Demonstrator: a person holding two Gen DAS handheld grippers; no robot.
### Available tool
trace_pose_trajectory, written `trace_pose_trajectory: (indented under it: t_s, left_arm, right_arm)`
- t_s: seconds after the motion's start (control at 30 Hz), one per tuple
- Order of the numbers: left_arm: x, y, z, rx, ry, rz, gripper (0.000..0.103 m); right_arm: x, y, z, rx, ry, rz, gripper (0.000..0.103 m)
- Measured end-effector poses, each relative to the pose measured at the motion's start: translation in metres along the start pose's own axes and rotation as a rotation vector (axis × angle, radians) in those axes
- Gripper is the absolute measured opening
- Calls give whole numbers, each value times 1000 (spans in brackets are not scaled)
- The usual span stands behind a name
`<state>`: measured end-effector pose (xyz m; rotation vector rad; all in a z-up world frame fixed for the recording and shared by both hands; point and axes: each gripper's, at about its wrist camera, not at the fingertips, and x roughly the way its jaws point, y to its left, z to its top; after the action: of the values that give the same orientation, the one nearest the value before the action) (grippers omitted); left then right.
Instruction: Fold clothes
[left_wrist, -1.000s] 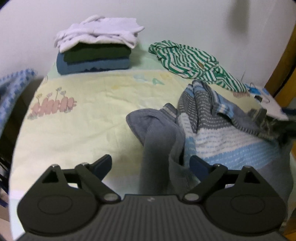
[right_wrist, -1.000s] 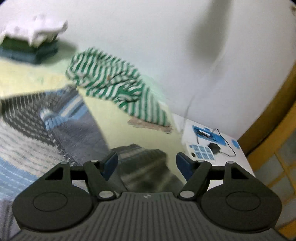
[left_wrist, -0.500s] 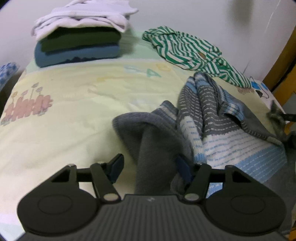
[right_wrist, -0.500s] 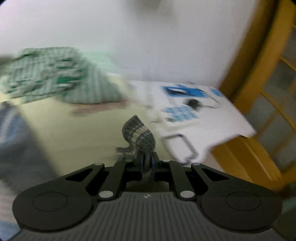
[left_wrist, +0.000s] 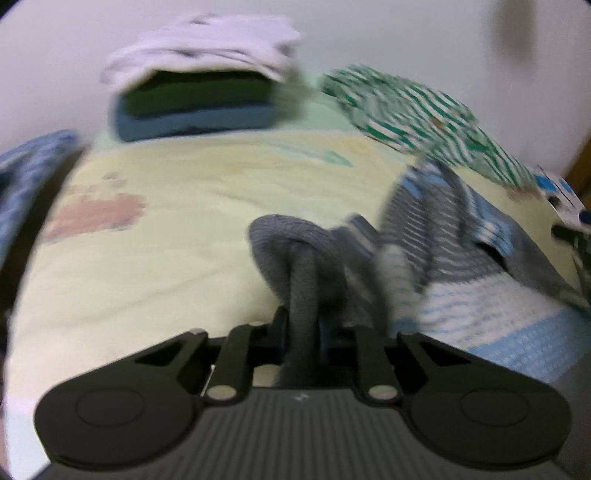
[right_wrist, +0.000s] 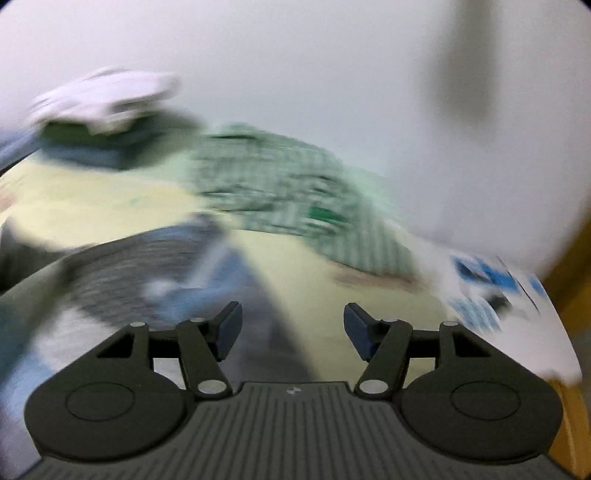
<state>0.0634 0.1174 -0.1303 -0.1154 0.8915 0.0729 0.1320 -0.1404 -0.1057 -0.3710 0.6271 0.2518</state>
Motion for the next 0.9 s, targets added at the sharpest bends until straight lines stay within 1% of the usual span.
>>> trace_pose_trajectory:
  t_s: [0.07,0.13,0.23,0.3,0.33,0.37,0.47,0.5,0.57,0.6,0.63,0.67,0.7,0.73,0.77,0.8,0.83,0.9]
  left_arm:
    - [-15,20,0,-43,-19,60,14]
    - [-31,45,0,-96,-36,121,14]
    - [-47,81,-6,-180,-30,165,15]
    - [-52,95,-17,-205,-12,208,18]
    - [-53,101,-24,-216,1,233,21]
    - [-52,105,-32,-218,18,265,22]
    - [-51,106,-51,-171,76,383,20]
    - [-54,107,-56,-155,90,401,20]
    - [-68,110,-65,-150,94,373,21]
    - [-78,109,-64,-142,77,353,21]
    - [-87,104,-61,-121,53,334,22]
    - [-93,96,-54,-92,23,312,34]
    - [-99,86,-46,-60,-9,283,44]
    - [-101,75,-39,-29,-39,251,63]
    - [-100,63,-30,0,-67,214,75]
    - [-98,50,-22,29,-93,177,79]
    - [-88,38,-13,55,-103,135,81]
    - [-60,13,5,103,-92,43,81]
  right_arm:
    - [0,18,3,-41,-22,49,63]
    - [3,27,7,-39,-30,111,64]
    - [14,34,12,-47,-16,195,64]
    - [22,41,11,-70,4,216,64]
    - [26,44,10,-82,15,224,64]
    - [31,46,9,-89,26,230,64]
    - [44,45,5,-92,63,219,64]
    - [48,43,3,-92,72,207,64]
    - [53,37,-1,-75,77,180,63]
    - [57,32,-3,-59,83,168,62]
    - [61,27,-5,-37,92,161,57]
    - [64,21,-6,-9,104,161,55]
    - [68,16,-8,22,115,163,46]
    - [70,11,-10,60,120,167,32]
    - [72,5,-11,100,125,167,24]
    - [73,0,-11,139,127,165,9]
    - [72,-5,-11,175,118,159,8]
    - [66,-15,-8,230,84,139,8]
